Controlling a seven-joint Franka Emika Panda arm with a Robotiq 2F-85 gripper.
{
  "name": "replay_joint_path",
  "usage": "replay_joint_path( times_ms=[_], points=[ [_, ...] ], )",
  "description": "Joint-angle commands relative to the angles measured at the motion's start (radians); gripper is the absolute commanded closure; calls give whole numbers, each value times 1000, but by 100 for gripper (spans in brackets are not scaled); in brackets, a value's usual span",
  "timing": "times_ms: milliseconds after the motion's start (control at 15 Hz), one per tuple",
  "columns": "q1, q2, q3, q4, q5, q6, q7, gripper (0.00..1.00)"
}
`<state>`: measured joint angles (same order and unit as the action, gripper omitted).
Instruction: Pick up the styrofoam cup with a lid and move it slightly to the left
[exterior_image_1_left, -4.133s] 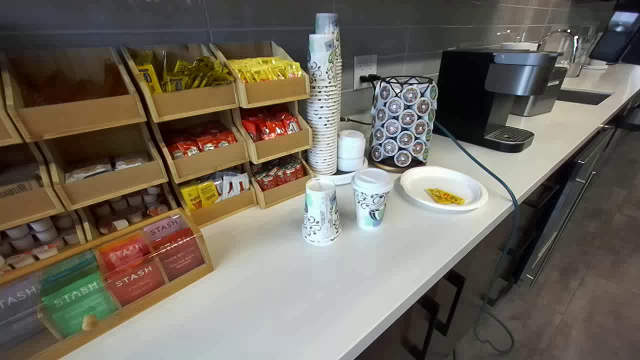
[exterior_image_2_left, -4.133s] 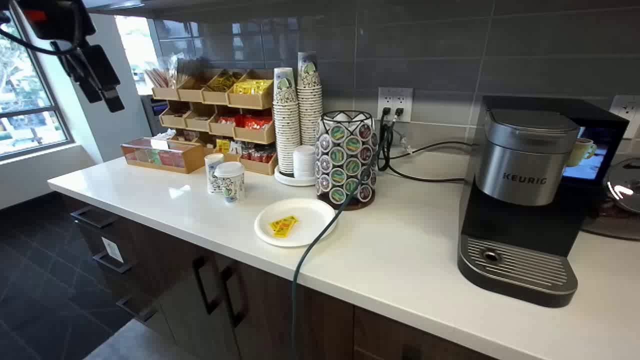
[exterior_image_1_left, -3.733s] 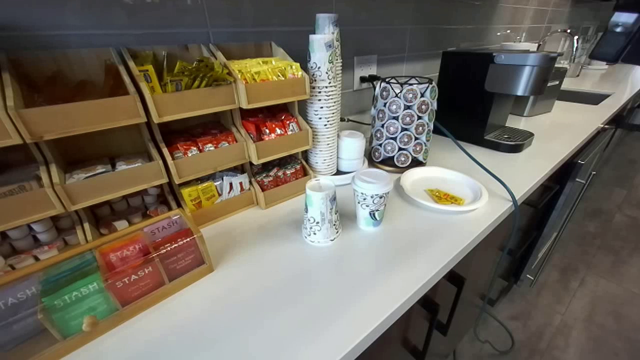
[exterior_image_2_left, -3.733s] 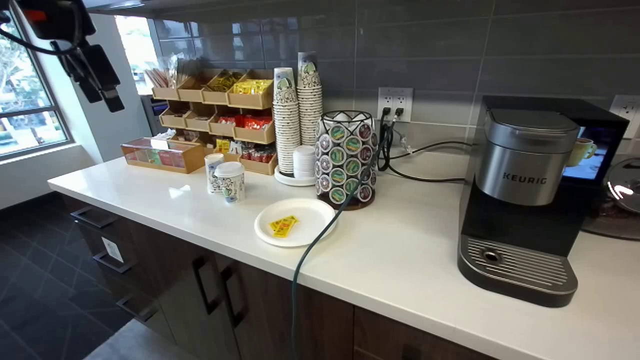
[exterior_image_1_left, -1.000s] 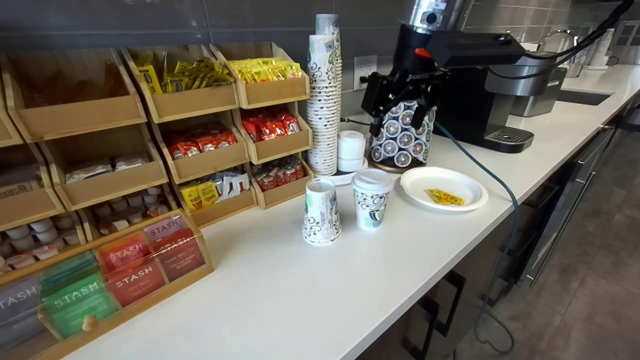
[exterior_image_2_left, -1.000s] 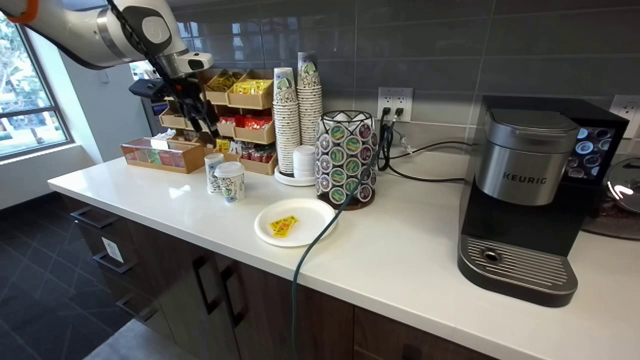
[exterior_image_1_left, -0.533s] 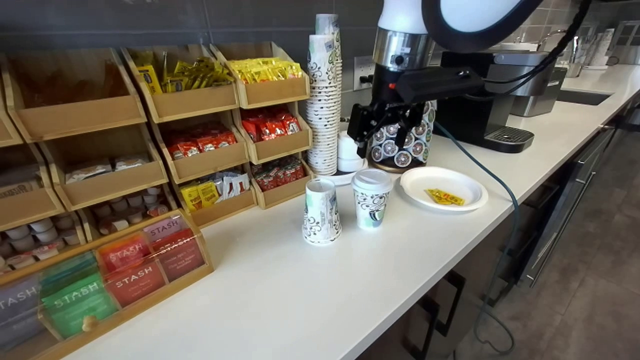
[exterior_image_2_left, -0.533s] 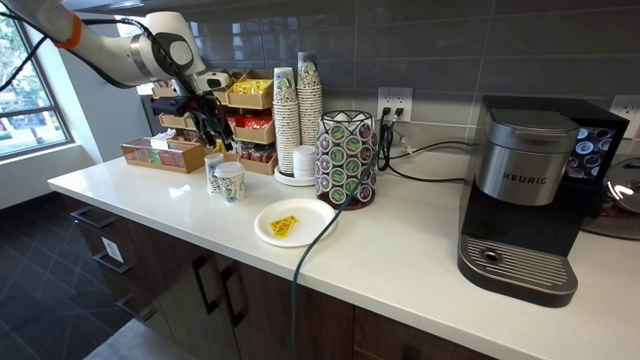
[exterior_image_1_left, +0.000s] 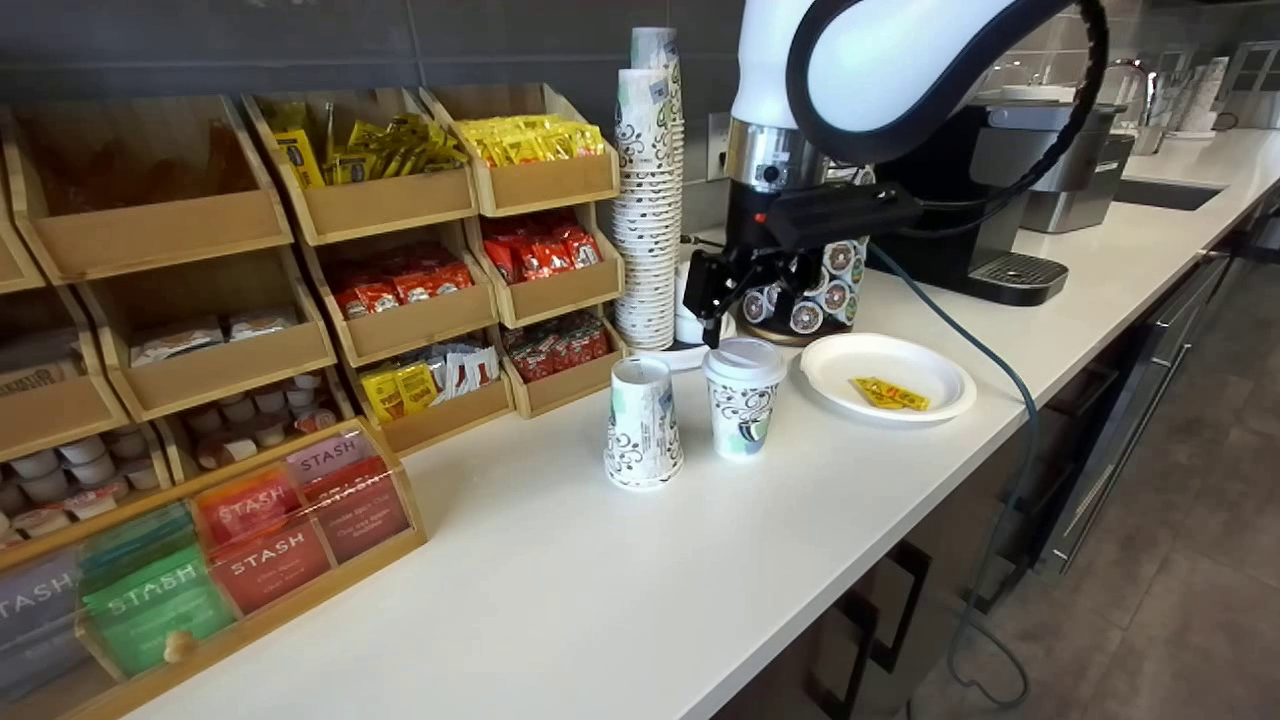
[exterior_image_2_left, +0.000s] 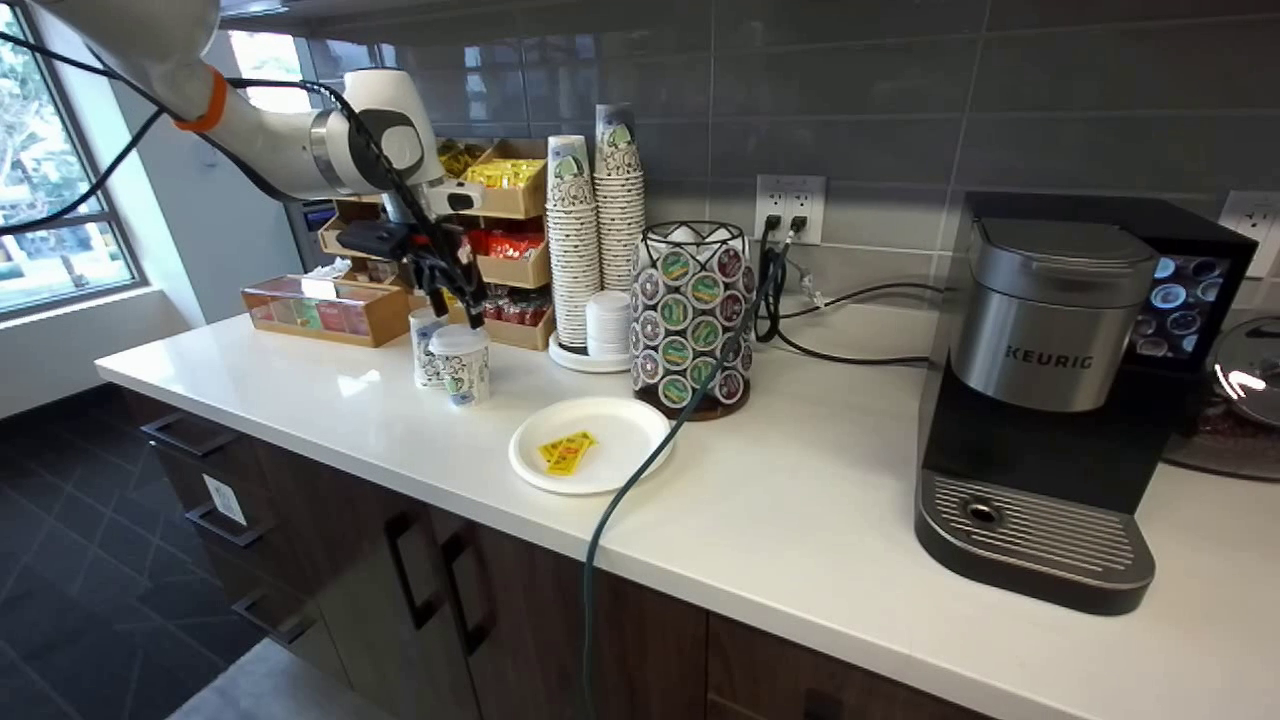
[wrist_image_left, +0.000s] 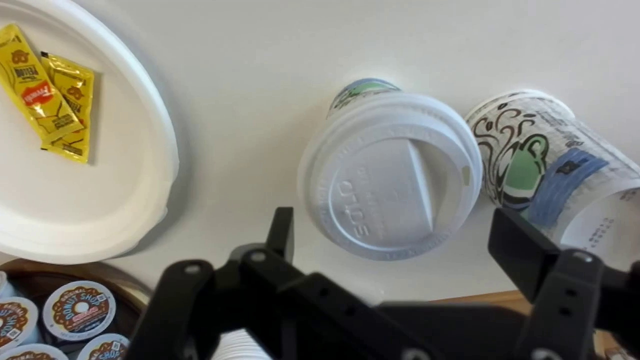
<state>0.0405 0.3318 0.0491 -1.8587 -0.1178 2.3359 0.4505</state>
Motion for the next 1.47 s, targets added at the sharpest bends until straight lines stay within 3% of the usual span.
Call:
replay_joint_path(
  times_ms=[0, 1267, 1400],
  points=[
    [8, 40, -11, 41, 87, -9, -72, 0],
    [44, 94, -56, 83, 79, -41, -59, 0],
    [46, 94, -59, 84, 76, -42, -55, 20]
  ],
)
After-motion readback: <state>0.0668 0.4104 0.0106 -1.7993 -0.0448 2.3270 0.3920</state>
